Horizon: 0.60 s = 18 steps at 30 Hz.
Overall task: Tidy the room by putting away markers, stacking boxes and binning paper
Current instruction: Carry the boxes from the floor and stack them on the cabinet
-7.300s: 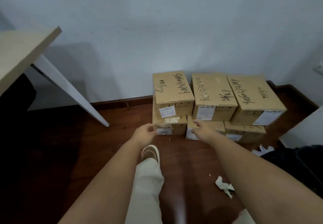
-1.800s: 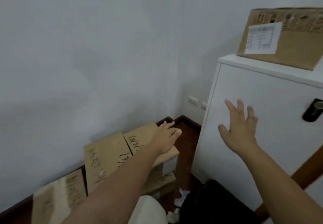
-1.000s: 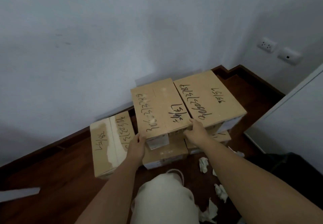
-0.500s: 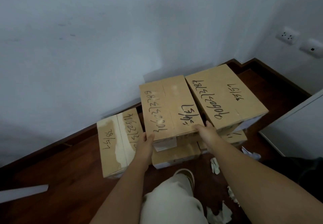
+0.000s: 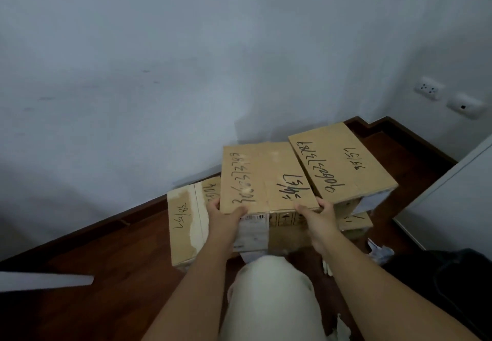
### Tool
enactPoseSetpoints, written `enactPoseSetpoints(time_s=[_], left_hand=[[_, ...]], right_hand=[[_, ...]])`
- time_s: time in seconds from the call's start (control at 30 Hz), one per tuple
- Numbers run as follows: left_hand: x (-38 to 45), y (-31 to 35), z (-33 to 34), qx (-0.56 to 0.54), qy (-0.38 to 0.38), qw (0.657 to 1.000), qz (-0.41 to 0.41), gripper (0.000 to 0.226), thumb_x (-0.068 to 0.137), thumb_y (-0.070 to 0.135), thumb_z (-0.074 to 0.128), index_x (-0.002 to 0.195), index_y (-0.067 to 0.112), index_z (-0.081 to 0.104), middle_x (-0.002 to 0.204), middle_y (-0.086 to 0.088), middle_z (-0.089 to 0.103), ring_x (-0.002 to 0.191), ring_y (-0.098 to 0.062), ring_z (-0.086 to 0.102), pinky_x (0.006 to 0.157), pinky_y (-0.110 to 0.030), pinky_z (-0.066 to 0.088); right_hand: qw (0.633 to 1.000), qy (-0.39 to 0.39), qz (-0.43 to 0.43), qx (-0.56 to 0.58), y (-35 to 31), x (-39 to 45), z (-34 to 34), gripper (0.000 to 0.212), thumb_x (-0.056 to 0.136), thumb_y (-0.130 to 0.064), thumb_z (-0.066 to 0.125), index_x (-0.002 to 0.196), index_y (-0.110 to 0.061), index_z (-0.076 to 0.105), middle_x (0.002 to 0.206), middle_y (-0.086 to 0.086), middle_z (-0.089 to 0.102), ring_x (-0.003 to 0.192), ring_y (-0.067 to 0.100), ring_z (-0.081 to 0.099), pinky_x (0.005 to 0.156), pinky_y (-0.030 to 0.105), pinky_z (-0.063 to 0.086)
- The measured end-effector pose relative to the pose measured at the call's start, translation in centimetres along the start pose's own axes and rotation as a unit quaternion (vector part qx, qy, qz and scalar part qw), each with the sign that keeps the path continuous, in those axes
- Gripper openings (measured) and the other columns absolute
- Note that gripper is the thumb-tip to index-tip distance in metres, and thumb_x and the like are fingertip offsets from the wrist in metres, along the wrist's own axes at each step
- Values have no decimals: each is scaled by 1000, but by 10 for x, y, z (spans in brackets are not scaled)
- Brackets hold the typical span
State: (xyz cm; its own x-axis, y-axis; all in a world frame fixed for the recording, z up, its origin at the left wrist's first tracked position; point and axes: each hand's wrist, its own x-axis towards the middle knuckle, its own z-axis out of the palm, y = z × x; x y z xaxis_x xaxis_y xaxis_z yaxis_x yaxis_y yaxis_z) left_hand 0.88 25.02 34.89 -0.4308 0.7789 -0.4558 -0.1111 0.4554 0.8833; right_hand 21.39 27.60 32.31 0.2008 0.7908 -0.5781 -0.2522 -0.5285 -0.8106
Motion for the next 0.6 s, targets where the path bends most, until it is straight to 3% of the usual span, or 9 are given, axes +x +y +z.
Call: enactPoseSetpoints(time_s=[0.07, 0.17, 0.3, 0.47, 0.53, 0.6], left_hand=[[-18, 15, 0, -6, -13, 999, 30, 70, 78, 10, 79, 131, 21, 35, 103, 11, 54, 102, -18, 58, 85, -37, 53], [-47, 45, -1, -16, -43, 996, 81, 71, 74, 15, 81, 127, 29, 36, 112, 12, 57, 107, -18, 60, 96, -48, 51], [-93, 88, 10, -52, -69, 981, 176, 67, 80, 8, 78, 129, 23, 34, 110, 15, 53, 101, -3, 57, 100, -39, 49], [-161, 149, 38, -65, -116, 947, 291, 71, 78, 12, 80, 130, 26, 35, 119, 14, 52, 113, -12, 56, 99, -41, 49], [-191, 170, 54, -81, -145, 930, 327, 71, 77, 16, 82, 130, 30, 36, 122, 14, 53, 113, -11, 56, 96, -40, 51], [-218, 185, 69, -103, -169, 913, 358, 72, 76, 15, 82, 128, 34, 37, 124, 14, 54, 111, -7, 57, 91, -35, 53]], right_hand=[[999, 4, -16, 34, -7, -18, -8, 67, 77, -15, 80, 129, -32, 42, 127, 11, 56, 114, 31, 56, 98, 57, 47], [995, -18, -65, 72, -35, -45, -21, 62, 77, -13, 79, 125, -31, 44, 120, 6, 59, 113, 29, 57, 97, 56, 48], [982, -36, -149, 112, -76, -86, -40, 64, 78, -11, 78, 131, -25, 44, 120, 3, 61, 114, 26, 59, 97, 55, 49], [951, -19, -267, 156, -143, -146, -88, 64, 79, -11, 77, 133, -24, 46, 123, 3, 62, 111, 21, 62, 91, 48, 54], [936, -17, -304, 179, -169, -175, -114, 64, 77, -12, 78, 131, -26, 47, 121, 3, 63, 107, 20, 64, 84, 44, 56], [919, -15, -342, 196, -188, -201, -140, 65, 73, -14, 80, 128, -27, 48, 121, 3, 64, 111, 21, 63, 87, 45, 55]])
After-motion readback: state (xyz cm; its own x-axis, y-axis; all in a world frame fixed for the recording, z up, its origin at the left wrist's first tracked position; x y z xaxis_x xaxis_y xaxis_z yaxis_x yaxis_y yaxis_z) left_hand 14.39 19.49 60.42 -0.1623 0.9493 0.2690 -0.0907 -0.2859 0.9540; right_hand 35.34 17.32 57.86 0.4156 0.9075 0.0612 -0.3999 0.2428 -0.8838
